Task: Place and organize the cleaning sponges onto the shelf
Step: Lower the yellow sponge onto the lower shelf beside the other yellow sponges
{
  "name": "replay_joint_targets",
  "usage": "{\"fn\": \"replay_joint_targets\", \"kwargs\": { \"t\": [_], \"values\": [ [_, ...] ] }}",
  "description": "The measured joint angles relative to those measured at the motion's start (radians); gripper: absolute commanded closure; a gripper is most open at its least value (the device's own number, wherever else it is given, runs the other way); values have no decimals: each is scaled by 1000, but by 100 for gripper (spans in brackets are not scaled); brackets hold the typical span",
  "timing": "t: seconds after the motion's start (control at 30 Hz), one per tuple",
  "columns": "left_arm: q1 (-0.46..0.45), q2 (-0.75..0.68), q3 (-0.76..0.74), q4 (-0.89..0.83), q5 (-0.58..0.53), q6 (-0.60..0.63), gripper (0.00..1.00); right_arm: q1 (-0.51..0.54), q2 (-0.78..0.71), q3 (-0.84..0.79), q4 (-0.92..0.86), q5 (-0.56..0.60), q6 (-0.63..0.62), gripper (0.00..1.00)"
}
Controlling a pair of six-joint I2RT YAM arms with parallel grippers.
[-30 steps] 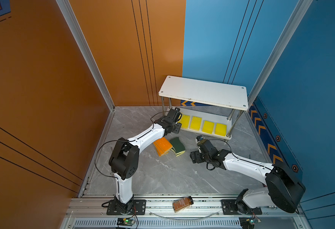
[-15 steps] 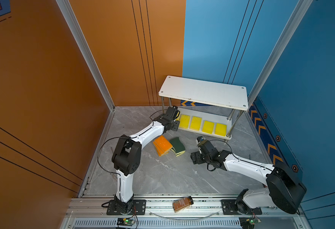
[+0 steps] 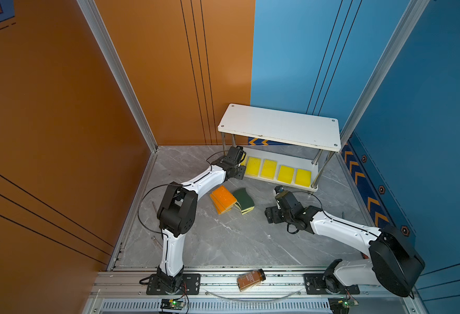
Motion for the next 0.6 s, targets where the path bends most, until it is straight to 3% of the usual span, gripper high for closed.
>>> {"fn": "replay_joint_targets", "kwargs": {
  "t": [0.6],
  "values": [
    [10,55,54,8,23,0,33,-2,-1,-5,0,0,0,8]
  ]
}}
